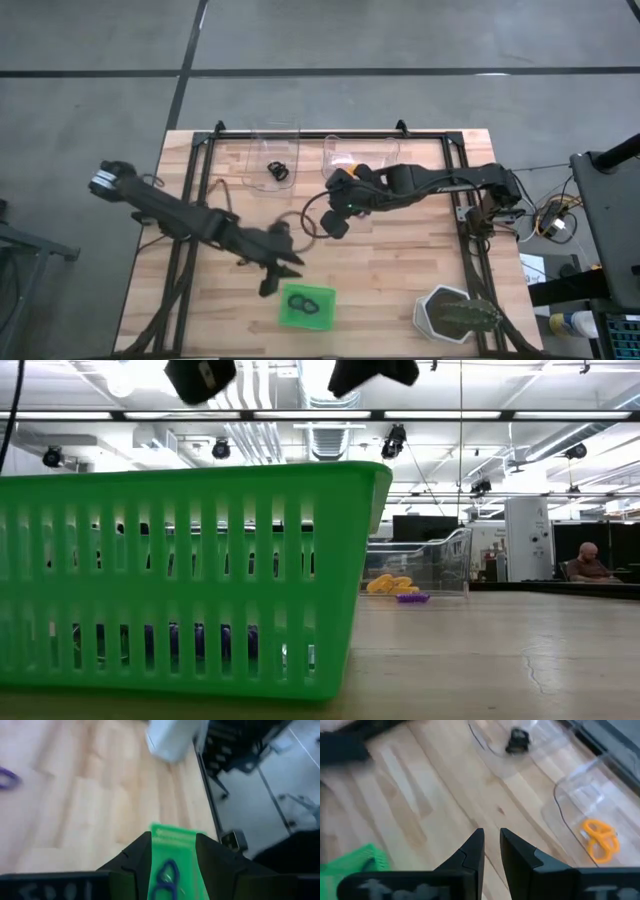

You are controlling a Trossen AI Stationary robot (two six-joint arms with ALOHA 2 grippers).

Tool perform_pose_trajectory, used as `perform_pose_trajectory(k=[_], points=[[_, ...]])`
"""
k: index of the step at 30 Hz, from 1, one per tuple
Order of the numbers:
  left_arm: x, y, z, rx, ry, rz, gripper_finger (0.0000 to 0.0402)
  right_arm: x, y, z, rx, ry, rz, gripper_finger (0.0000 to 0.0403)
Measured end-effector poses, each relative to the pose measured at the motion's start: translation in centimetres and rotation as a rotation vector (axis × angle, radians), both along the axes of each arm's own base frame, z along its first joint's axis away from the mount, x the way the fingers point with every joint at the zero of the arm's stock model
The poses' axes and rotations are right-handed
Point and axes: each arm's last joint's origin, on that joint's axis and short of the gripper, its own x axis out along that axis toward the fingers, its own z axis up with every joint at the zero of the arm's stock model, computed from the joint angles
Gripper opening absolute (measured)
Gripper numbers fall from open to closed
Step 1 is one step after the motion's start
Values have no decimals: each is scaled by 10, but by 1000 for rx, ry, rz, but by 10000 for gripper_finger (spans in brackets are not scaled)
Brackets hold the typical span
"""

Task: Sort spring keychains
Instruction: Put the violet spring keychain into the green bin

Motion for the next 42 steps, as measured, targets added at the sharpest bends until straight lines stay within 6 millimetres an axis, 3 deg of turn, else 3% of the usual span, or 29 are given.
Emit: perform_pose_trajectory(k=[10, 18, 23, 27, 33, 42], points=[[-54, 33, 62, 53, -272, 201, 145, -4, -17, -59, 82, 173, -112, 63], [-90, 50, 91, 9, -419, 299, 145, -12, -36, -109, 272, 283, -198, 154], [-102, 56, 97, 6, -459, 338, 145, -15, -47, -130, 356, 272, -267, 215], [-104, 57, 99, 13, -468, 339, 145, -18, -55, -139, 376, 283, -330, 236], [-104, 57, 98, 17, -466, 345, 145, -22, -65, -152, 377, 285, -353, 236], [-105, 58, 101, 15, -477, 357, 145, -20, -66, -176, 327, 303, -216, 224]])
